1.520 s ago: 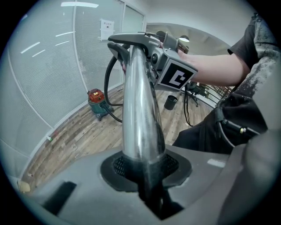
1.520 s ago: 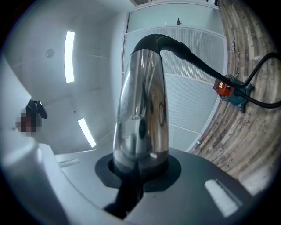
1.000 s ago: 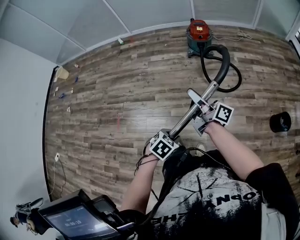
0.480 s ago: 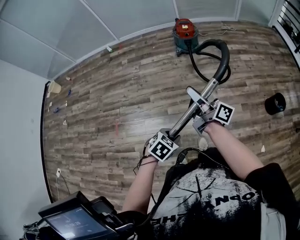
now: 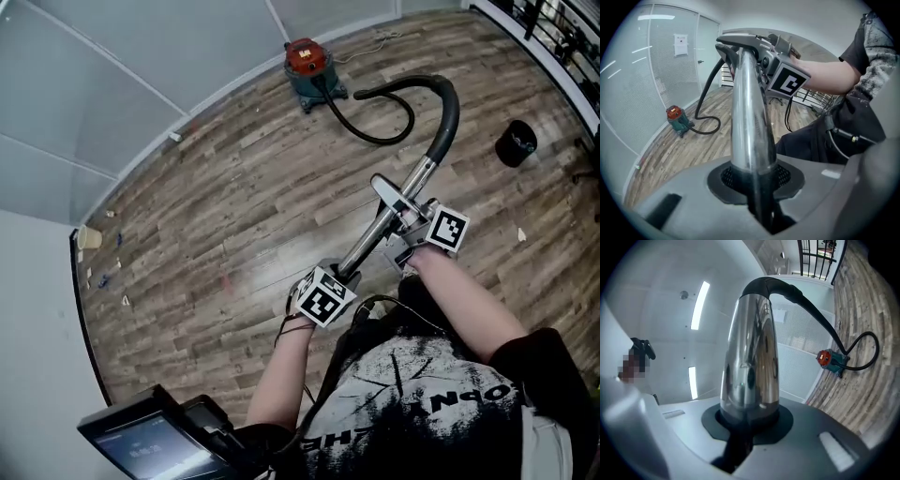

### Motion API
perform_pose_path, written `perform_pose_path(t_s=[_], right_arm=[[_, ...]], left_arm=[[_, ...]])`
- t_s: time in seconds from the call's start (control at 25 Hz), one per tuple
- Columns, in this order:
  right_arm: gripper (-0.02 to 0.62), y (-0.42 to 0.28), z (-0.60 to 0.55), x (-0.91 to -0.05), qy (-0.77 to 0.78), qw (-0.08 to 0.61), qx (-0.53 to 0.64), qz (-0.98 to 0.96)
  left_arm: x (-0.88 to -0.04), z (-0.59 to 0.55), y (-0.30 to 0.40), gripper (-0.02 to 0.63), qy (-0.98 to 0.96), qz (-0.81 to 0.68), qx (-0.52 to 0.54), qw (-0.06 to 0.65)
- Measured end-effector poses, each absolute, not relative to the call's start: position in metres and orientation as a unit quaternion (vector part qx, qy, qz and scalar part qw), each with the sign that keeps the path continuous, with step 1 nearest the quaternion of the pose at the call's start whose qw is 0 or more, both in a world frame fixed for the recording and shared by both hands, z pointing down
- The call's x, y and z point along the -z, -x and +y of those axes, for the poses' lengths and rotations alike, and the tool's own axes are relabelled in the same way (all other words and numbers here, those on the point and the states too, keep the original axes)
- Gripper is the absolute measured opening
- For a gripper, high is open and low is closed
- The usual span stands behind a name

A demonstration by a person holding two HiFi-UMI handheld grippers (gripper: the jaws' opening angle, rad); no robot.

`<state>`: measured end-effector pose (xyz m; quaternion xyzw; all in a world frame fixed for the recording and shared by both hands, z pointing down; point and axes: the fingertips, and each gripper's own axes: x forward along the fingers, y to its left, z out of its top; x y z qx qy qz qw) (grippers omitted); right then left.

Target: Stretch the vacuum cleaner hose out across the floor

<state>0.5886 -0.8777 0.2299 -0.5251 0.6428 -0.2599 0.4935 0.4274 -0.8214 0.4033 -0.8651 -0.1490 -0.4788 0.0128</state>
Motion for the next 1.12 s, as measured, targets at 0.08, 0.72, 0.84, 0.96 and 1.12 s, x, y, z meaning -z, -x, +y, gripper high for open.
perform_pose_path(t_s=[0.08, 0.72, 0.84, 0.96, 1.12], right_arm=[[0.052, -0.590, -0.860, -0.227, 0.537, 0.494, 0.248, 0.637], [0.052, -0.583, -0.762, -0.200, 0.494, 0.488, 0.251, 0.674], [0.052, -0.582, -0.727, -0.198, 0.483, 0.484, 0.257, 0.684], [0.052, -0.581, -0.701, -0.200, 0.470, 0.481, 0.267, 0.690], [0.052, -0.575, -0.675, -0.199, 0.457, 0.479, 0.276, 0.697]], left_arm=[[-0.401, -0.809, -0.429, 0.094, 0.865, -0.164, 0.473, 0.021], [-0.381, -0.703, -0.433, 0.092, 0.877, -0.115, 0.467, 0.017], [-0.380, -0.664, -0.434, 0.092, 0.880, -0.103, 0.464, 0.012], [-0.380, -0.632, -0.433, 0.092, 0.878, -0.086, 0.470, 0.002], [-0.380, -0.601, -0.429, 0.092, 0.879, -0.071, 0.472, -0.008]])
